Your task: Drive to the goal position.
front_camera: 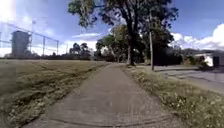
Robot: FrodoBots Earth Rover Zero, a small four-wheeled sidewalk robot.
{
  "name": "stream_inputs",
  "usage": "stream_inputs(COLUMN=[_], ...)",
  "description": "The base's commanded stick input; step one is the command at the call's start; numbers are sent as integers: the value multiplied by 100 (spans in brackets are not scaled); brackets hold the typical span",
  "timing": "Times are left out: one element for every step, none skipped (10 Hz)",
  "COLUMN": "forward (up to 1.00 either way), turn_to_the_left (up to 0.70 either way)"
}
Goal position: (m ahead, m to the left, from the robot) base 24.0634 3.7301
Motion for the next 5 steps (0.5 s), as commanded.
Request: stream_inputs(forward=[100, 100, 100, 100, 100], turn_to_the_left=[0, 0, 0, 0, 0])
